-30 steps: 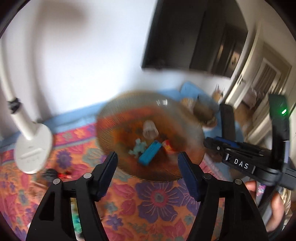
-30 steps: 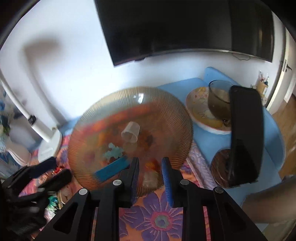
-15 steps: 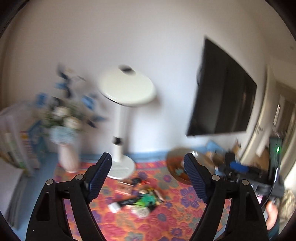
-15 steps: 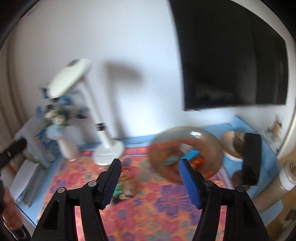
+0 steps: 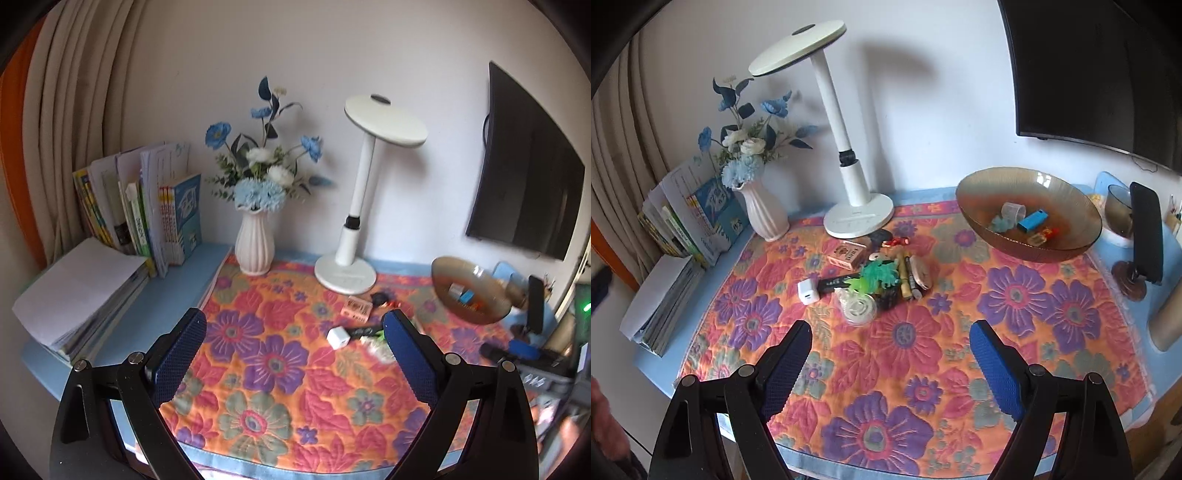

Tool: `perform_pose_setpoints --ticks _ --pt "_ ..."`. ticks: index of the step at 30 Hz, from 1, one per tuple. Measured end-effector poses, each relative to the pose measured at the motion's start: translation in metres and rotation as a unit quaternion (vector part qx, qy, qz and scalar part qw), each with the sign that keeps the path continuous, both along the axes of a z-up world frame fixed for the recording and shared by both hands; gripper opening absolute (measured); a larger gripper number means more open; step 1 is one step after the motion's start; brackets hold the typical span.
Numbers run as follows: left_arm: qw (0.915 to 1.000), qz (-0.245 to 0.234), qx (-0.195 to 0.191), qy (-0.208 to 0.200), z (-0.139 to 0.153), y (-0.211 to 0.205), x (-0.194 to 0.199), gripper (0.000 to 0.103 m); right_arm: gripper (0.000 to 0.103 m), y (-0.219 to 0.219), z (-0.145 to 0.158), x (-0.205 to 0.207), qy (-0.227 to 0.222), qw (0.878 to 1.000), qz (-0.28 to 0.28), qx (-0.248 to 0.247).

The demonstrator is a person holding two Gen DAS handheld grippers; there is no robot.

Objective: Organize rigid objects

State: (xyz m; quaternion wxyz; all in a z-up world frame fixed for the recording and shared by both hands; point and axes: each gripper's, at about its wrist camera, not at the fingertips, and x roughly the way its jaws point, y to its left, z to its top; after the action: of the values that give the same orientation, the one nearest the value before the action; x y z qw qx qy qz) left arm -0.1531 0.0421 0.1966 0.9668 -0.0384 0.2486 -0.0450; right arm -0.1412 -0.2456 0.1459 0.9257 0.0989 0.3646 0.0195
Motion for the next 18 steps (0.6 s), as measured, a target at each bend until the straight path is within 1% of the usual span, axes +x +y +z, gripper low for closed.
perform_pose_setpoints --ticks 2,4,6,10,12,15,18 --pt "1.0000 -0.002 0.005 0.007 -0.005 -0.004 0.003 0.097 0.086 0.003 0.007 -0.004 -0.017 1.000 -0.002 -0.006" --pt "0.9997 -0.011 0.009 0.018 -0.016 -0.009 0.010 0.097 0.090 0.004 0.009 -0.006 -0.025 1.000 -0.004 -0.013" --pt "0.9992 -0.018 0.014 0.032 -0.028 -0.017 0.018 0.097 0.090 0.004 0.006 -0.004 -0.021 1.000 -0.006 -0.017" --pt "0.9987 -0.034 0.012 0.036 -0.036 -0.026 0.023 0.097 0.090 0.001 -0.013 0.005 0.008 1.000 0.002 -0.008" --pt "0.9982 -0.046 0.009 0.038 -0.036 -0.030 0.027 0.097 0.090 -0.002 -0.016 0.006 0.006 1.000 0.007 -0.001" --pt "0.9976 -0.055 0.006 0.043 -0.039 -0.035 0.033 0.097 0.090 0.000 -0.016 0.006 0.001 1.000 0.010 -0.013" --pt "0.9960 -0.058 0.001 0.068 -0.052 -0.037 0.045 0.097 0.087 0.005 -0.023 0.009 0.006 1.000 0.020 -0.020"
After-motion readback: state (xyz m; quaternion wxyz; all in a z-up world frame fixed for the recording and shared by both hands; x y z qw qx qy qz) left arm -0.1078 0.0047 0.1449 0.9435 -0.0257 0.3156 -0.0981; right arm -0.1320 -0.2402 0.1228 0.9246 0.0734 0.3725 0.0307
